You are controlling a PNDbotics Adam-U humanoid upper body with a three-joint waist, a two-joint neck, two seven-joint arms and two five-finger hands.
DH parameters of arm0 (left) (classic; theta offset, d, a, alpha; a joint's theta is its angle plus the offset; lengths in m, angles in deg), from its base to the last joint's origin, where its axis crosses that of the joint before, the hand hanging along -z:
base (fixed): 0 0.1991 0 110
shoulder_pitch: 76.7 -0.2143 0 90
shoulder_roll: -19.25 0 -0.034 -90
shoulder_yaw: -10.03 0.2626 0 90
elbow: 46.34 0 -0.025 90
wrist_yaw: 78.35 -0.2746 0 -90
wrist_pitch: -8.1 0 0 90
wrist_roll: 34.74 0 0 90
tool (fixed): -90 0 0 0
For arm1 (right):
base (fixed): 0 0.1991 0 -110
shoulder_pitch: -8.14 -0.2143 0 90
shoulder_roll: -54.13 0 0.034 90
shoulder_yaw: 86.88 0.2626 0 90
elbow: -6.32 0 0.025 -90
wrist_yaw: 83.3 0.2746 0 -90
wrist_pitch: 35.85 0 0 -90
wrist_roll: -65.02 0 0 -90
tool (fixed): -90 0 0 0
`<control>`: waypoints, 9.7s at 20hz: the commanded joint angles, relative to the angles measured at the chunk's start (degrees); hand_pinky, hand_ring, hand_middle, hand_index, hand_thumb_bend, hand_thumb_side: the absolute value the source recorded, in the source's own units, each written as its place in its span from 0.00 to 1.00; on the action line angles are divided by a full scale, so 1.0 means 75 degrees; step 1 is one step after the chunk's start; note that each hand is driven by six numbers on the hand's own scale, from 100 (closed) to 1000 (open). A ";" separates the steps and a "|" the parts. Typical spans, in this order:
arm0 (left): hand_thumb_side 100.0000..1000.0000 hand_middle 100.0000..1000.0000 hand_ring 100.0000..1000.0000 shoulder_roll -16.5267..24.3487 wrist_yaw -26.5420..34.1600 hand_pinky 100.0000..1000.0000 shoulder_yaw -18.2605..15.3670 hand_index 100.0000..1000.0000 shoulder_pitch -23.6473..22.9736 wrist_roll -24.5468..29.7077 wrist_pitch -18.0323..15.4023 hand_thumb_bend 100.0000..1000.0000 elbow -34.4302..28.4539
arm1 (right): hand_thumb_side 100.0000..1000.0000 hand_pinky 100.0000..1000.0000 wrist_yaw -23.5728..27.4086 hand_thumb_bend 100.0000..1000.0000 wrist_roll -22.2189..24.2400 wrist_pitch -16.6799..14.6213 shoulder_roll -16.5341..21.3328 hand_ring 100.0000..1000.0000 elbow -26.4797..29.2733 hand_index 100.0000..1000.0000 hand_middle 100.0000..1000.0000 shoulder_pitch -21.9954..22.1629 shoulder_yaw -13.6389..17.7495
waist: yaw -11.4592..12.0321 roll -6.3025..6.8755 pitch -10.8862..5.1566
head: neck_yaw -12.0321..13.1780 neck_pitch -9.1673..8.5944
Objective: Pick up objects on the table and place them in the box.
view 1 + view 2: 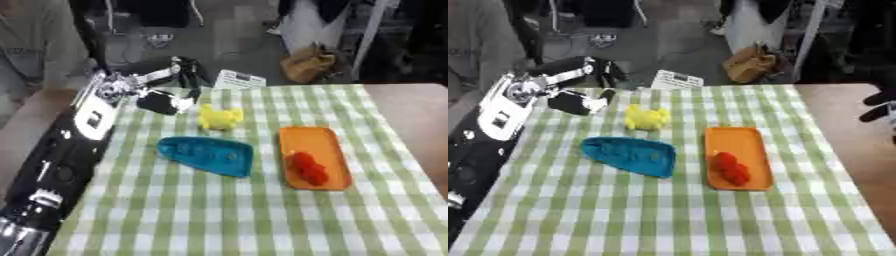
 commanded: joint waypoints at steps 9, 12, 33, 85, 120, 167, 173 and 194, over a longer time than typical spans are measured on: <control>0.32 0.78 0.70 -0.0237 -0.1333 0.64 -0.0224 0.85 0.0617 -0.0961 0.1233 0.15 0.2014 | 0.65 0.47 0.0048 0.00 0.0031 -0.0010 0.0150 0.56 0.0183 0.73 0.71 -0.0094 -0.0010 | -0.0081 -0.0122 -0.0134 | -0.0012 -0.0144; 0.28 0.78 0.71 -0.0259 -0.1686 0.65 -0.0230 0.85 0.0701 -0.1314 0.1546 0.20 0.2120 | 0.65 0.47 0.0053 0.00 0.0035 -0.0013 0.0140 0.56 0.0183 0.73 0.71 -0.0096 -0.0015 | -0.0104 -0.0115 -0.0132 | -0.0013 -0.0165; 0.26 0.76 0.73 -0.0753 -0.4205 0.71 0.0518 0.82 0.0462 -0.3833 0.1250 0.40 0.3569 | 0.65 0.46 0.0065 0.00 0.0040 -0.0013 0.0114 0.56 0.0183 0.73 0.71 -0.0110 -0.0021 | -0.0185 -0.0100 -0.0091 | -0.0019 -0.0187; 0.16 0.08 0.08 -0.2466 -0.5164 0.33 -0.0652 0.25 0.1232 -0.3675 0.0194 0.00 0.2589 | 0.65 0.47 0.0135 0.00 0.0141 -0.0039 0.0035 0.56 0.0183 0.73 0.71 -0.0211 -0.0096 | -0.0458 -0.0228 -0.0129 | 0.0136 -0.0321; 0.16 0.30 0.32 -0.2922 -0.7676 0.52 -0.0781 0.46 0.1161 -0.4540 -0.0011 0.05 0.3449 | 0.65 0.47 0.0249 0.00 0.0271 -0.0106 -0.0043 0.56 0.0183 0.73 0.71 -0.0366 -0.0217 | -0.1346 -0.0012 -0.0098 | 0.0340 -0.0560; 0.39 0.74 0.69 -0.2918 -0.7220 0.67 -0.0734 0.78 0.1242 -0.4457 -0.0267 0.18 0.3095 | 0.66 0.47 0.0256 0.00 0.0274 -0.0089 -0.0053 0.56 0.0183 0.72 0.71 -0.0340 -0.0206 | -0.1359 -0.0037 -0.0083 | 0.0332 -0.0639; 0.42 0.74 0.68 -0.2929 -0.7030 0.67 -0.0725 0.78 0.1260 -0.4488 -0.0300 0.18 0.2982 | 0.66 0.47 0.0254 0.00 0.0279 -0.0082 -0.0057 0.56 0.0183 0.72 0.71 -0.0334 -0.0203 | -0.1355 -0.0039 -0.0082 | 0.0322 -0.0633; 0.51 0.74 0.67 -0.2921 -0.6635 0.67 -0.0698 0.77 0.1322 -0.4505 -0.0344 0.20 0.2721 | 0.66 0.47 0.0254 0.00 0.0313 -0.0089 -0.0056 0.56 0.0183 0.72 0.71 -0.0337 -0.0204 | -0.1321 -0.0047 -0.0091 | 0.0296 -0.0686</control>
